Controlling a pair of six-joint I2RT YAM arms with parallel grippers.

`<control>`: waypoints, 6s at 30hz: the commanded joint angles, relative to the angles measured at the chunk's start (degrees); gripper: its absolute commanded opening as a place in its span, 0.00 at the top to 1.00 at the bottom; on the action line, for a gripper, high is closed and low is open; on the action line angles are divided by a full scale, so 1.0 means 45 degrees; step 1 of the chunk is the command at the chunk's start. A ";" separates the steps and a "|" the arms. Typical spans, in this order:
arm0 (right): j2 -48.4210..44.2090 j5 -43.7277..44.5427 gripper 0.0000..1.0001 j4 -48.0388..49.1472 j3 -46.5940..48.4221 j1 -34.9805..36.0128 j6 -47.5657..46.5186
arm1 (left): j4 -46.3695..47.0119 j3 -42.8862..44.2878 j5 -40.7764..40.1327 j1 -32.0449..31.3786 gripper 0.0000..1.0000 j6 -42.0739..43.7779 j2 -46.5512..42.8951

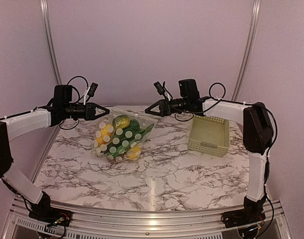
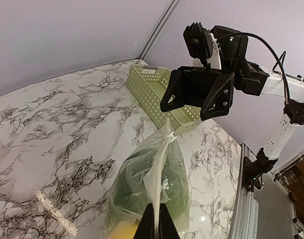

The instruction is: Open the zip-top bag and remove the fake food

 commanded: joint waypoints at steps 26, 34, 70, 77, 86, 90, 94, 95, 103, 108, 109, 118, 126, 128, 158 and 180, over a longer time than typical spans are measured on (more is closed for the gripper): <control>-0.1675 0.3201 0.97 -0.4075 -0.0979 0.1181 -0.6684 | -0.1030 0.0641 0.1230 -0.0847 1.00 0.1840 -0.0878; -0.2121 0.4145 1.00 -0.5014 0.0280 0.1434 -0.6482 | -0.2084 0.1417 -0.0067 -0.0591 0.90 0.2765 -0.0746; -0.1871 0.4430 1.00 -0.7525 0.1591 0.2763 -0.6562 | -0.3882 0.3421 -0.2658 -0.4469 0.66 0.7303 0.0808; -0.1993 0.4369 1.00 -0.7349 0.1397 0.2753 -0.6486 | -0.4834 0.4001 -0.2746 -0.4711 0.68 0.7735 0.1459; -0.2070 0.4354 1.00 -0.7293 0.1267 0.2753 -0.6523 | -0.5133 0.3863 -0.3268 -0.4712 0.72 0.7839 0.1442; -0.2046 0.4329 1.00 -0.7359 0.1358 0.2753 -0.6541 | -0.5435 0.3859 -0.3338 -0.4712 0.79 0.7931 0.1513; -0.2045 0.4329 1.00 -0.7410 0.1442 0.2757 -0.6552 | -0.5465 0.3849 -0.3444 -0.4714 0.88 0.7955 0.1519; -0.2045 0.4329 1.00 -0.7410 0.1452 0.2754 -0.6544 | -0.5447 0.3841 -0.3472 -0.4712 0.90 0.7955 0.1522; -0.2093 0.4265 1.00 -0.7235 0.1378 0.2594 -0.6289 | -0.5693 0.3613 -0.3916 -0.4535 0.96 0.8173 0.1235; -0.2189 0.4241 1.00 -0.7019 0.1213 0.2474 -0.6152 | -0.5810 0.3215 -0.3959 -0.4138 0.98 0.8248 0.0809; -0.2183 0.4250 1.00 -0.7010 0.1194 0.2450 -0.6154 | -0.5832 0.3120 -0.3984 -0.4027 0.98 0.8263 0.0718; -0.2289 0.4290 1.00 -0.6997 0.1006 0.2029 -0.6171 | -0.6212 0.2181 -0.3982 -0.2372 0.99 0.8468 -0.0427; -0.2343 0.4300 1.00 -0.6997 0.1011 0.1520 -0.6209 | -0.6319 0.0930 -0.4053 -0.0507 0.99 0.8520 -0.1587; -0.2309 0.4277 1.00 -0.6994 0.1077 0.1418 -0.6211 | -0.6348 0.0673 -0.4055 -0.0131 0.99 0.8531 -0.1815; -0.1578 0.4834 1.00 -0.8039 0.2310 0.3622 -0.8200 | -0.7087 0.3377 -0.5361 -0.2247 0.57 0.8381 -0.1784; -0.1868 0.4779 1.00 -0.8112 0.2091 0.3675 -0.8225 | -0.7556 0.3954 -0.6156 -0.3954 0.54 1.1138 0.0174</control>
